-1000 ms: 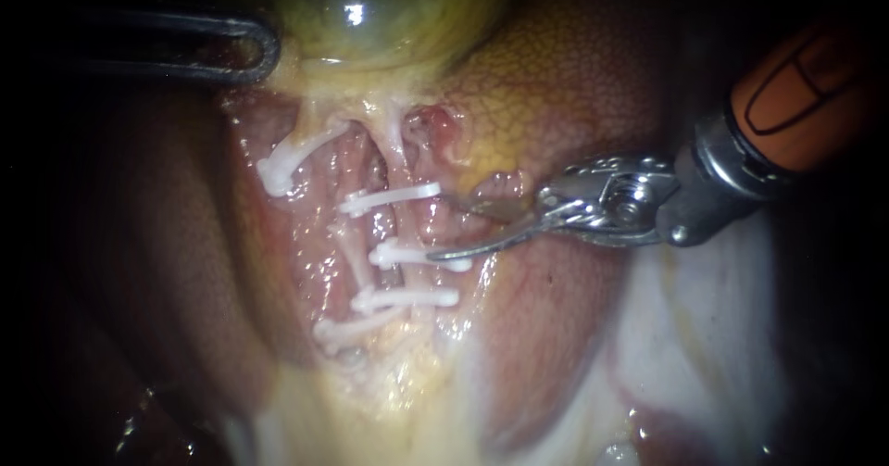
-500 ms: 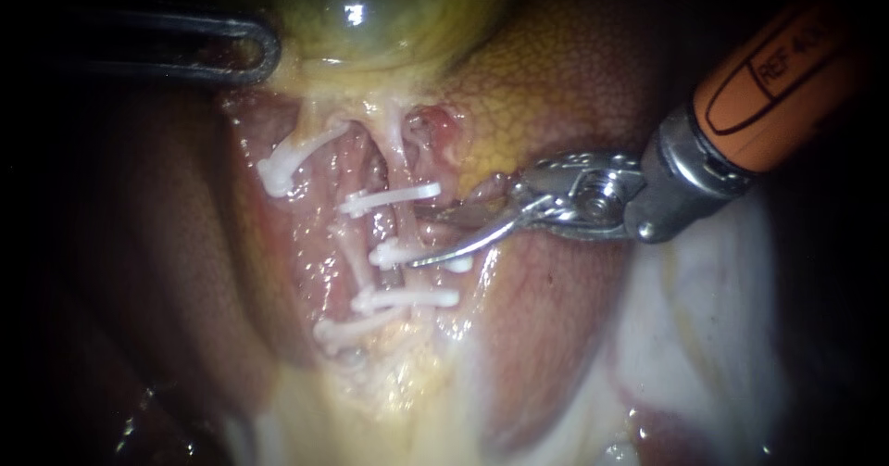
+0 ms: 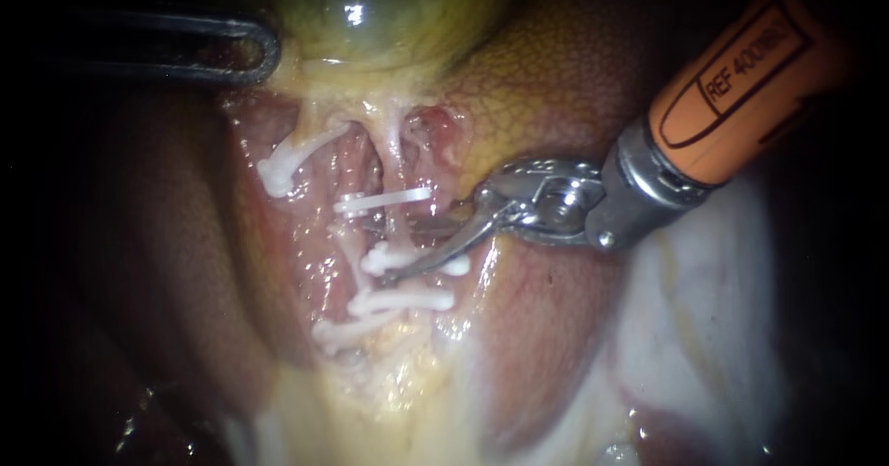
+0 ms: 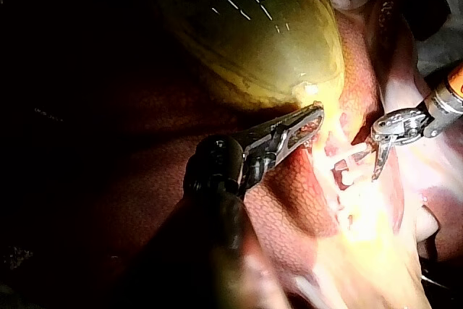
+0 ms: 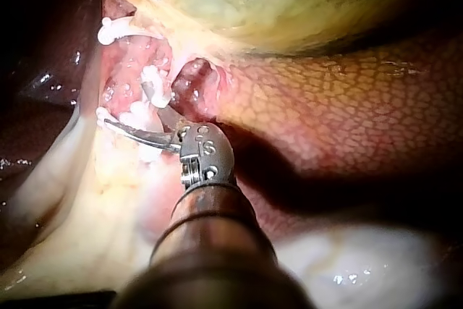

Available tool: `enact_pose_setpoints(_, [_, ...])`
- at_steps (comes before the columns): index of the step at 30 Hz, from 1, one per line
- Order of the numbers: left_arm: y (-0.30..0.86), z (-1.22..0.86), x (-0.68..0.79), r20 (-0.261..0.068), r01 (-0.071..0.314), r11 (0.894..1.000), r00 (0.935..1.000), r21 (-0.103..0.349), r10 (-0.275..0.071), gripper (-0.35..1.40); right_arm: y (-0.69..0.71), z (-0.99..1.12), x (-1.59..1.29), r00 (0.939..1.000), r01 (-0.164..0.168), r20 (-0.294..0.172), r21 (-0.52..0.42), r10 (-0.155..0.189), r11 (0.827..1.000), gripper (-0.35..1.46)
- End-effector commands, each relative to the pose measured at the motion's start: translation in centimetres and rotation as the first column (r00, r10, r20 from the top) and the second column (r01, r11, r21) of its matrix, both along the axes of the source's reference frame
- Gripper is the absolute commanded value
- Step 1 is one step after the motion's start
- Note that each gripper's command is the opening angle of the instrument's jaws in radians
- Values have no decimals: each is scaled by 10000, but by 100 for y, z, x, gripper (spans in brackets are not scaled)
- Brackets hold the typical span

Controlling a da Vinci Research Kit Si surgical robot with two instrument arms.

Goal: Go to the cutting position right tube

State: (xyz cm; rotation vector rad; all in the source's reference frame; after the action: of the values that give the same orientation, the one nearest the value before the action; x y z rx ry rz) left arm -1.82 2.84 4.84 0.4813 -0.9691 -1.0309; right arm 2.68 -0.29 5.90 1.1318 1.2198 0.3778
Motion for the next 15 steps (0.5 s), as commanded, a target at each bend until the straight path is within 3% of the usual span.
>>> enact_pose_setpoints(1, [0,0,0,-11,12,10000,10000,1,-12,-35,0,0,3,9998,-60,-163,60,61,10000,73])
enact_pose_setpoints(9, [0,0,-1,-15,19,10000,10000,1,-19,-35,-2,8,27,9929,-21,-1190,333,61,9994,71])
enact_pose_setpoints(15, [0,0,-2,-17,22,10000,10000,1,-22,-35,-4,10,36,9896,-127,-1427,390,182,9992,71])
